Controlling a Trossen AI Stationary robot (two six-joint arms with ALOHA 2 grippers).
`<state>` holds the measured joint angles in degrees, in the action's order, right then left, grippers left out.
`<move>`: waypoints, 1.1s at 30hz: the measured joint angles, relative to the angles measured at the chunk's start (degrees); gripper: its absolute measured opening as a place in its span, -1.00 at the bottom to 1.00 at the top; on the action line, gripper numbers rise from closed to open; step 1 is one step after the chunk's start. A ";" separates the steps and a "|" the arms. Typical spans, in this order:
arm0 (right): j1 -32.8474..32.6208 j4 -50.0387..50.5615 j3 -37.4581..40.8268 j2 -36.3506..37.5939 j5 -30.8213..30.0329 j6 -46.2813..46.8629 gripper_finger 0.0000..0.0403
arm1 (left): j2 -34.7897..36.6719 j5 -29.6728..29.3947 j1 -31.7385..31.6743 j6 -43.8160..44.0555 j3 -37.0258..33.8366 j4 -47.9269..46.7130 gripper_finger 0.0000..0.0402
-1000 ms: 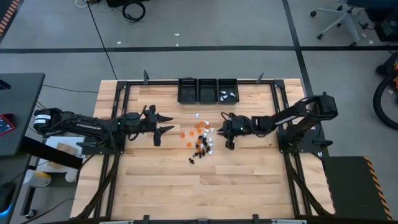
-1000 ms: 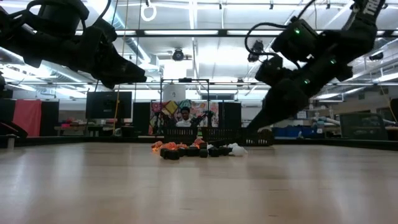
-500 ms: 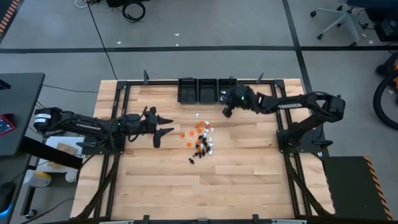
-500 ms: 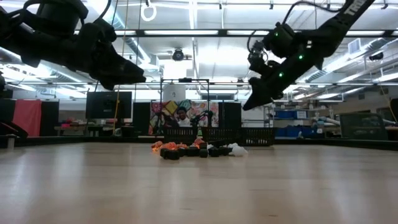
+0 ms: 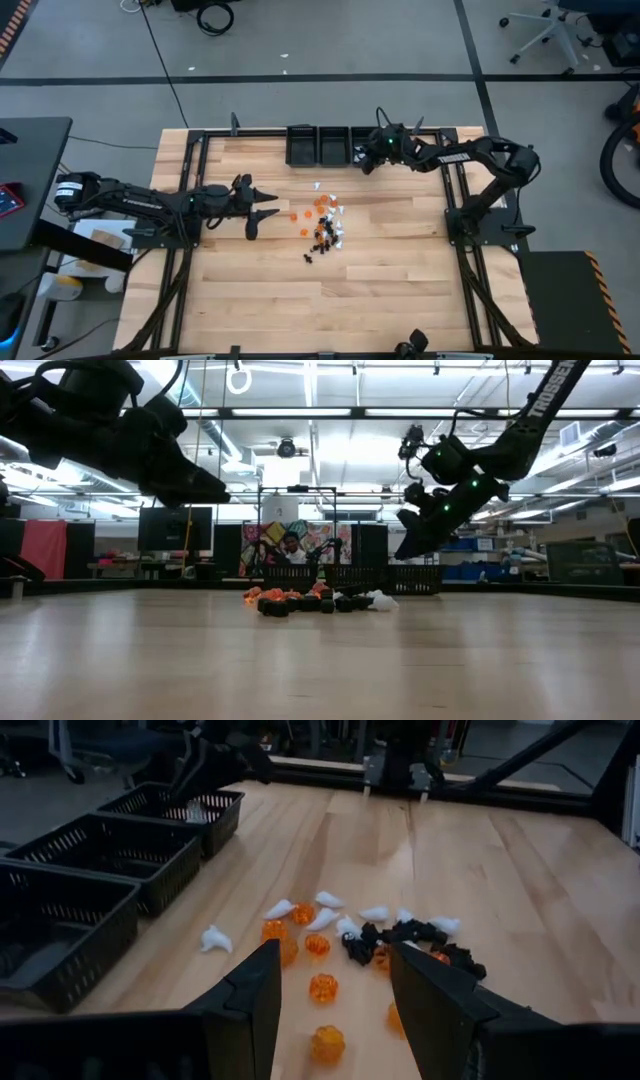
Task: Sort game pieces by color
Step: Put the white game piece into the right black basket
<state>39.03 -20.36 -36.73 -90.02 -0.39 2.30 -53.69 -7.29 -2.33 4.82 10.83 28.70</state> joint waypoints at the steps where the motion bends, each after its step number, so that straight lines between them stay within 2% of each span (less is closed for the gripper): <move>1: 0.14 0.18 0.00 0.67 0.59 -0.17 -0.49 | 0.00 0.00 0.00 -0.23 0.00 0.39 -0.17; 8: -1.50 1.80 -0.01 7.12 2.65 -1.24 -0.38 | 0.02 0.00 0.07 -1.53 0.00 0.67 -0.17; 13: -8.10 3.31 -0.02 8.59 3.36 -1.88 -0.38 | 0.02 0.00 0.07 -1.49 0.00 0.68 -0.17; 17: -15.16 2.47 1.16 8.59 5.56 -5.74 -0.37 | 0.02 0.00 0.07 -1.45 0.00 0.68 -0.17; 22: -21.21 1.70 3.50 8.59 4.64 -6.57 -0.35 | 0.02 0.00 0.07 -1.43 0.00 0.69 -0.17; 28: -25.43 -2.90 6.49 6.53 3.14 -4.25 -0.08 | 0.02 0.00 0.07 -1.51 0.00 2.17 -0.17; 33: -27.91 -11.71 7.02 -1.95 1.21 -3.87 0.18 | 0.02 0.00 -0.07 -1.56 0.00 3.29 -0.17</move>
<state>11.12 -32.07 -29.71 -91.97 0.82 -1.58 -53.67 -7.29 -2.39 3.27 10.83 31.99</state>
